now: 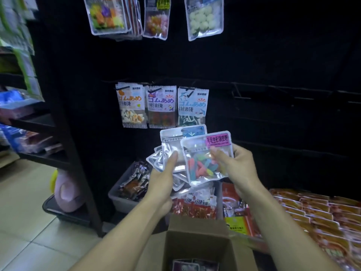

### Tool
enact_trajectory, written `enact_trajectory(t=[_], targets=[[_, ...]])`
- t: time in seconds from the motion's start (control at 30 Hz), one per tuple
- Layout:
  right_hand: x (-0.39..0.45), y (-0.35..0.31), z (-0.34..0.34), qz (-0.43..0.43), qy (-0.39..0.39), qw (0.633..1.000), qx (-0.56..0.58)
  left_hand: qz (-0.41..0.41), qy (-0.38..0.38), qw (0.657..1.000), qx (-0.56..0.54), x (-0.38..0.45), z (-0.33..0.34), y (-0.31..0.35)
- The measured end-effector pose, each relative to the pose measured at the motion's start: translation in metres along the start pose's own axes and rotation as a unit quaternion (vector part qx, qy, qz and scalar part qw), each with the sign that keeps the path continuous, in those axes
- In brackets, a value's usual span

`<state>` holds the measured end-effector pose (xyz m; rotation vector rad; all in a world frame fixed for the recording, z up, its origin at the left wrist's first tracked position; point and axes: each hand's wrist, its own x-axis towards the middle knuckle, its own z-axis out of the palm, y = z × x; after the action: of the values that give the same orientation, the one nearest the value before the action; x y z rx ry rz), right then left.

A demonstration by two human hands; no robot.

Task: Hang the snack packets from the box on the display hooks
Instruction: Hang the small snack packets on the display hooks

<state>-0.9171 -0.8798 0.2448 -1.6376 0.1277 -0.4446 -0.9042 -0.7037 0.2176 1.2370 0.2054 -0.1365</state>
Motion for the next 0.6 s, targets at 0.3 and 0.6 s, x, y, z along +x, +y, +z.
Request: enact_trajectory(t=[0.3, 0.6], targets=[[0.032, -0.092, -0.033, -0.058, 0.096, 0.991, 0.069, 0.019, 0.002, 0.999, -0.027, -0.014, 0.031, 0.059], [0.108, -0.184, -0.044, -0.124, 0.157, 0.979, 0.044, 0.052, -0.053, 0.996, -0.041, -0.013, 0.067, 0.114]])
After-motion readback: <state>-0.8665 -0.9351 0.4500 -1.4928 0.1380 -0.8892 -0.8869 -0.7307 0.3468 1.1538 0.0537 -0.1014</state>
